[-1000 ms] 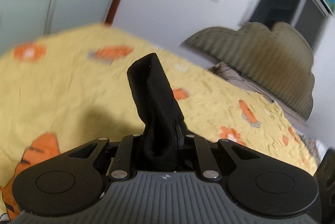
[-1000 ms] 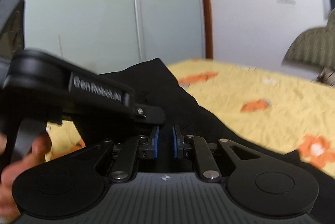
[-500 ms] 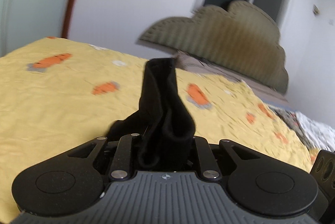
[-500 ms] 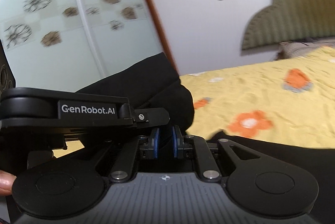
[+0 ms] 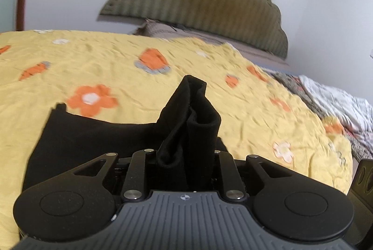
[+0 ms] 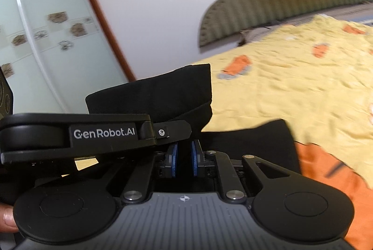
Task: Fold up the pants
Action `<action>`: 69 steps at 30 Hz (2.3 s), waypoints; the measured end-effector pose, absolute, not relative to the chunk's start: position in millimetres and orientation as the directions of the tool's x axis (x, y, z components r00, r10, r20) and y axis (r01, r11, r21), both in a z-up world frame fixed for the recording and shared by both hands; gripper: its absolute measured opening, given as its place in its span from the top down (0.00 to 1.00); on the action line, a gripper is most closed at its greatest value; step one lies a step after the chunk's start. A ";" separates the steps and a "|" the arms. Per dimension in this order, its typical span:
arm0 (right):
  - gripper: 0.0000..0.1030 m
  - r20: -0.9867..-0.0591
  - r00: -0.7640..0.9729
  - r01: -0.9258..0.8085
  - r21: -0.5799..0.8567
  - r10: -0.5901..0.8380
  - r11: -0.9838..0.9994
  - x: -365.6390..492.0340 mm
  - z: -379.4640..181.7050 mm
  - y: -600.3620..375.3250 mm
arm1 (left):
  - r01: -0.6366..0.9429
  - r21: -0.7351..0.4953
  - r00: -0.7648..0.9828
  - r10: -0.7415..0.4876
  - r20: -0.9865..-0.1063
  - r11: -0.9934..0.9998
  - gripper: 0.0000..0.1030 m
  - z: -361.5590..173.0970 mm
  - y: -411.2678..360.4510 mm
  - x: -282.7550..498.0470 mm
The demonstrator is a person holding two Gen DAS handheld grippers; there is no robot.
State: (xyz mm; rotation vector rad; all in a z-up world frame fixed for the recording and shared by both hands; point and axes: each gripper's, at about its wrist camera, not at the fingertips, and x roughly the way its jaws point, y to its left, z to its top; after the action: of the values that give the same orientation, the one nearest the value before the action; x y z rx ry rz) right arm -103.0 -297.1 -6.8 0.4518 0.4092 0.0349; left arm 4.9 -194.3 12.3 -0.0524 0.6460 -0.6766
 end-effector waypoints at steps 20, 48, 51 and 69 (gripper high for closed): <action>0.85 -0.493 0.857 0.380 0.406 -0.151 0.831 -158.9 -17.9 -386.3 | 0.585 -0.173 0.616 -0.572 -0.542 0.793 0.10 26.2 -173.3 17.6; 0.79 -0.555 0.832 0.222 0.362 0.018 0.905 -45.7 -27.2 -380.0 | 0.371 0.059 0.677 -0.226 -0.701 0.927 0.13 -24.0 -159.5 122.7; 0.72 -0.527 0.838 0.311 0.242 -0.145 0.919 -73.9 -7.9 -364.1 | 0.400 0.035 0.674 -0.268 -0.688 0.916 0.11 -9.3 -146.8 100.1; 0.69 -0.581 0.813 0.116 0.109 -0.032 0.987 -127.1 -24.5 -297.6 | 0.460 0.294 0.763 -0.203 -0.614 0.838 0.05 -30.6 -98.9 13.4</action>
State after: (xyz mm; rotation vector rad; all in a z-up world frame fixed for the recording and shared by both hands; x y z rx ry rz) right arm -127.1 -297.6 -24.5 0.1415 0.6164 -0.0789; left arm 13.4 -98.9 -30.6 0.4523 0.6030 -0.3744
